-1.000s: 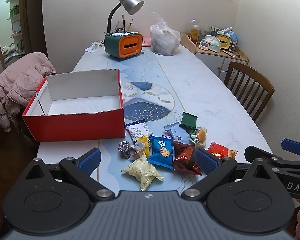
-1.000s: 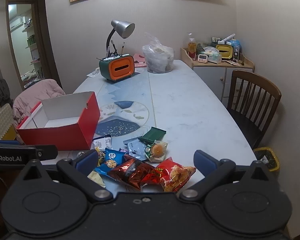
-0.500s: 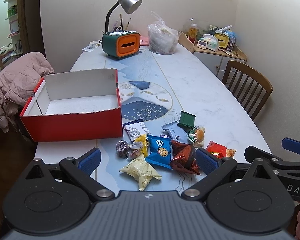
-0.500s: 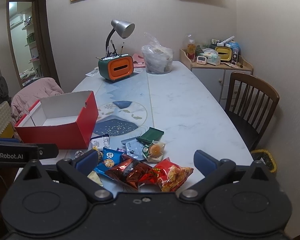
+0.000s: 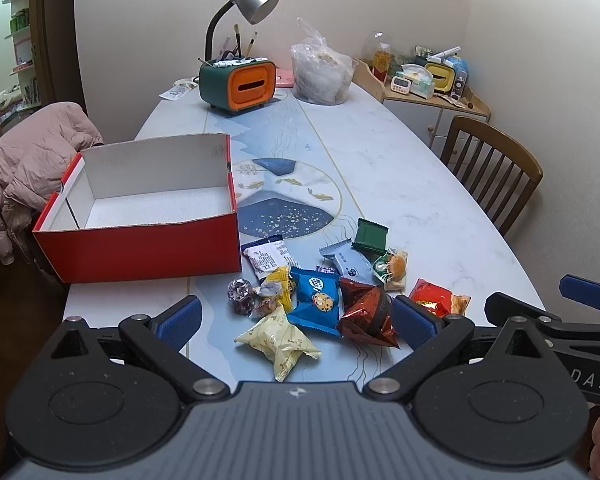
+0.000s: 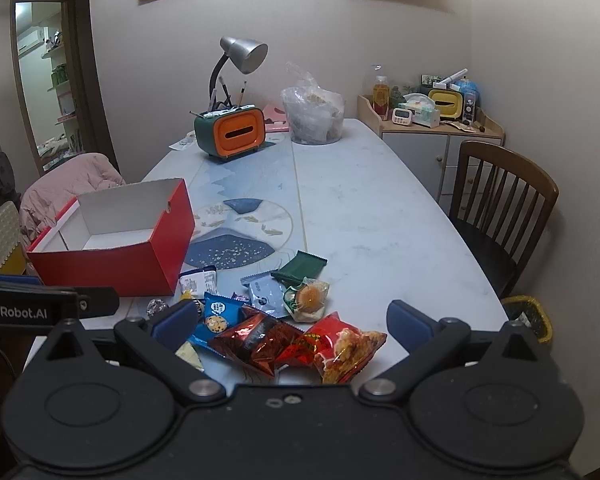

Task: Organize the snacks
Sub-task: 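Move both tools toward the snack pile in front of the box, then grasp the foil-wrapped candy with the left tool while the right tool grasps the red chip bag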

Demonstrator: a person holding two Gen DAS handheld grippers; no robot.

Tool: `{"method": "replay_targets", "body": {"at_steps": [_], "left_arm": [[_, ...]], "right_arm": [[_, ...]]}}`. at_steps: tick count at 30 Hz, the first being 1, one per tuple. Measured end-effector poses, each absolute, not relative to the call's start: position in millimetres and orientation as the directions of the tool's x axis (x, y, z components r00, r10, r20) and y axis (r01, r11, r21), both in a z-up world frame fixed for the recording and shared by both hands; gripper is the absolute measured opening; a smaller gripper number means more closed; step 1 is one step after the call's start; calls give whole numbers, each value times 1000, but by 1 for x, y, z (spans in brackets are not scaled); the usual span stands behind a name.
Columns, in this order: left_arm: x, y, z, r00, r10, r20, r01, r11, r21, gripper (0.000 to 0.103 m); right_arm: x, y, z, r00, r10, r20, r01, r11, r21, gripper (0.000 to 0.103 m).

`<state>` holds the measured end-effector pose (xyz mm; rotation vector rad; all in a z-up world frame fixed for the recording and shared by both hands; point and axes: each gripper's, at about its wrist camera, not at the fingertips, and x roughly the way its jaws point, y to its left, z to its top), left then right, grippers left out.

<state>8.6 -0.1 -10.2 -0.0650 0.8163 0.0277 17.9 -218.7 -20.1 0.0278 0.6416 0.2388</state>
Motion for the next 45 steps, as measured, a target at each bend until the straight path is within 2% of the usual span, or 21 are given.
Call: {"method": "replay_targets", "body": {"at_steps": [11, 15, 26, 45], "left_arm": [[19, 11, -16, 636, -10, -771, -82, 993, -80, 102], [27, 22, -27, 612, -29, -790, -112, 986, -124, 102], [55, 37, -69, 566, -26, -824, -112, 988, -108, 102], [82, 49, -114, 488, -20, -873, -173, 978, -119, 101]], "right_arm": [[25, -223, -27, 767, 198, -610, -162, 980, 115, 100], [33, -229, -40, 742, 180, -645, -121, 983, 136, 98], [65, -248, -80, 660, 113, -742, -5, 989, 146, 94], [134, -243, -149, 520, 170, -837, 102, 960, 259, 93]]}}
